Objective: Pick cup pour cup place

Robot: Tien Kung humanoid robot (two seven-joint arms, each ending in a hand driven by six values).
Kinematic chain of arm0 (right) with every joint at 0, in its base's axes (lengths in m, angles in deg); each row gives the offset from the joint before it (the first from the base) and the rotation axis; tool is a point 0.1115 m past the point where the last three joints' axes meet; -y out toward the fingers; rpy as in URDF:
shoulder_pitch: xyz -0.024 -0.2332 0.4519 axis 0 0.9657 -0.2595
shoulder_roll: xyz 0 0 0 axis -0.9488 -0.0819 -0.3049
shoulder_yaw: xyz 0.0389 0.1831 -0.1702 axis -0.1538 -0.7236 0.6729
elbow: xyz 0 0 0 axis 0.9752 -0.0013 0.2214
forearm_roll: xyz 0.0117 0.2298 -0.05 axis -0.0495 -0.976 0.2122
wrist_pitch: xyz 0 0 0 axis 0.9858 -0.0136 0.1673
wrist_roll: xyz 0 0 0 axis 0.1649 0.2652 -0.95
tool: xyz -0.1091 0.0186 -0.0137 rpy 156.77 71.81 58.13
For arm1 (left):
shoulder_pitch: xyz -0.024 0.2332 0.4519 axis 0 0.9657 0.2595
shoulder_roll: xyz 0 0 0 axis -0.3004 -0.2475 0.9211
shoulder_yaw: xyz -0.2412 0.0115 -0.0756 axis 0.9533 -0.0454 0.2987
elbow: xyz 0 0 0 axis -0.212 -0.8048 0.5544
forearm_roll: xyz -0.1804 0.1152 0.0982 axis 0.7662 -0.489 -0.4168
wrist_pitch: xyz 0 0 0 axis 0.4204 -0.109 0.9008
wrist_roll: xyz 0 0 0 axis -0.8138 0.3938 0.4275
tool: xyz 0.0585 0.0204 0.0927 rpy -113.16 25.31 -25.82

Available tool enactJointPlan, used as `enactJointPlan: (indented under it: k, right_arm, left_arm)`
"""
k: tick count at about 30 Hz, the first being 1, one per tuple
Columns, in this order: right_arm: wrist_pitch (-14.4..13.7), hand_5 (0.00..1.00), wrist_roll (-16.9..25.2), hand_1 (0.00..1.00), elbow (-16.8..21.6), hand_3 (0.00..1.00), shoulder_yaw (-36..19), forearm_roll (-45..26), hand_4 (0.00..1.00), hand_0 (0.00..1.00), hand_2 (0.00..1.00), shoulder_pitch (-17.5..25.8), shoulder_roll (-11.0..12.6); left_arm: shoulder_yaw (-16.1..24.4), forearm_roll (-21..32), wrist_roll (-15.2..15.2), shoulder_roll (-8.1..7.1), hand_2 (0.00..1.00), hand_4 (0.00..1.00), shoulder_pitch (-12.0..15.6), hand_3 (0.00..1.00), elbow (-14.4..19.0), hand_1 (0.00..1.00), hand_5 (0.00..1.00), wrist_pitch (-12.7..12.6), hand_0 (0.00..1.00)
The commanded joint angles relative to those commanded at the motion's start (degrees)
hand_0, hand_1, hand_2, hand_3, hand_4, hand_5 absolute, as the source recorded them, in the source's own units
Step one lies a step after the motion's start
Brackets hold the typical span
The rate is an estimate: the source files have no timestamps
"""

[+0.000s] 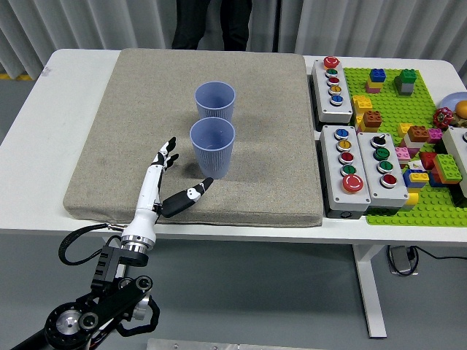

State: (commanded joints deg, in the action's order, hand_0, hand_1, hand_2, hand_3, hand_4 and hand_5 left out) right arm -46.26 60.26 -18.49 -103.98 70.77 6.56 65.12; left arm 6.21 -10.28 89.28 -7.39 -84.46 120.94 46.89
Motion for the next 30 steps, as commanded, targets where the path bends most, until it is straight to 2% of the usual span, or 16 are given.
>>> enactJointPlan:
  k: [13,30]
  right_arm:
    - [0.1,0.187,0.0,0.615,0.0,0.580,-0.1,0.3,0.002,0.677,0.567,-0.1,0.0]
    - [0.6,0.185,-0.2,0.615,0.0,0.581,-0.6,1.2,0.002,0.677,0.567,0.2,0.0]
  left_arm:
    - [1.9,0.4,-0.4,1.78,0.998,0.973,-3.4,0.998,-3.8,0.894,0.360,0.0,0.863]
    - [0.7,-0.6,-1.0,1.87,0.998,0.980,-3.1,0.998,-2.9,0.901,0.386,0.6,0.869]
